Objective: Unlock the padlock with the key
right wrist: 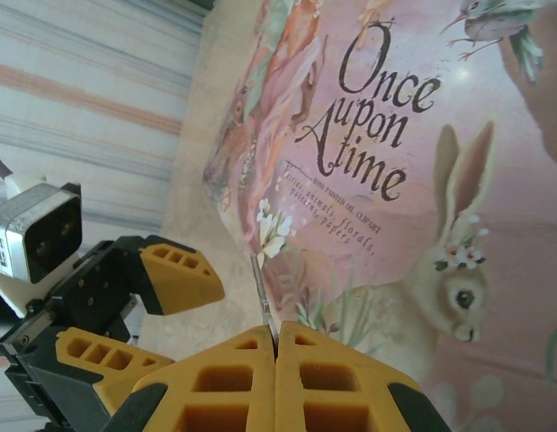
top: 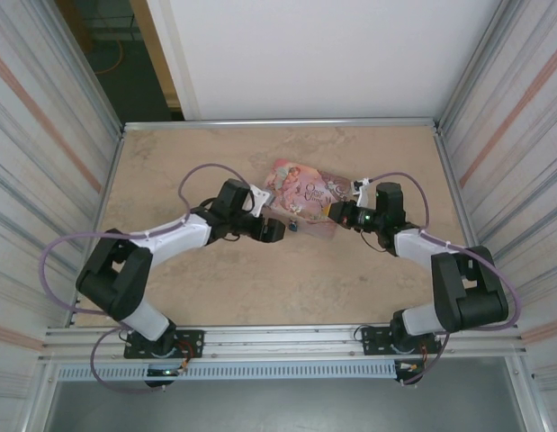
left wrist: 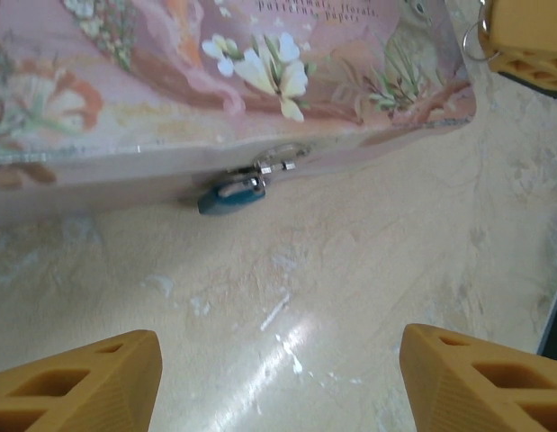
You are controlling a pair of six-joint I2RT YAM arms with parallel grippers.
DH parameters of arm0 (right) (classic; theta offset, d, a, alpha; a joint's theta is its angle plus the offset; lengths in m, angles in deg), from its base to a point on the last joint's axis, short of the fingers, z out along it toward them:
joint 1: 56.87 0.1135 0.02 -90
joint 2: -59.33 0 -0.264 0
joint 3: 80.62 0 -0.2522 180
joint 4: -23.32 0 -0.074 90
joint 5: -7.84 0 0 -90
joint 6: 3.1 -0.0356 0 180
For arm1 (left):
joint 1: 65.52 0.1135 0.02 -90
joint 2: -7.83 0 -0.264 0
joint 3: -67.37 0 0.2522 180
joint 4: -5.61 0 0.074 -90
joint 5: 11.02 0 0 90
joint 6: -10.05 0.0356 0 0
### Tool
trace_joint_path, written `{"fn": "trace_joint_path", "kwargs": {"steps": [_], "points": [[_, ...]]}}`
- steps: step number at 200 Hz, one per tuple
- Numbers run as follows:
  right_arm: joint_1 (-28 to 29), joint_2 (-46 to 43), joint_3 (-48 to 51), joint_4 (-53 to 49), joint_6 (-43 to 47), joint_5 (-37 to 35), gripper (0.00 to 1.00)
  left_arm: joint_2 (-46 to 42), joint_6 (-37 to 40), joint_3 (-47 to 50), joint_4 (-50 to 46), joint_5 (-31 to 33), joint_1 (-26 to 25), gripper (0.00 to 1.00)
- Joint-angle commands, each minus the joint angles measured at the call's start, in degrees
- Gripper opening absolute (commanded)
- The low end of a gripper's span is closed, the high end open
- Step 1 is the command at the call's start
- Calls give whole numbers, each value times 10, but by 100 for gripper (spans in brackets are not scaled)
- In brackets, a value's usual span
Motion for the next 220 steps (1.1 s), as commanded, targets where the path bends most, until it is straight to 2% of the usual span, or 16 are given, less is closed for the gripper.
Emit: {"fn": "trace_joint_path", "kwargs": {"steps": [1,29,59,126,220], "points": [[-8,21,-19,28,7,23,0,27,25,-24,36,-7,0,71],[-17,56,-30,14,24,36,0,54,34,-34,61,1,0,71],[-13,71,-20,10,27,19,0,72,37,-43,73,-6,7,71],[41,91,4,53,-7,-23,0,73,48,-44,80,4,30,70],[69,101,-2,57,-17,-47,0,74,37,21,140,52,17,69]]}}
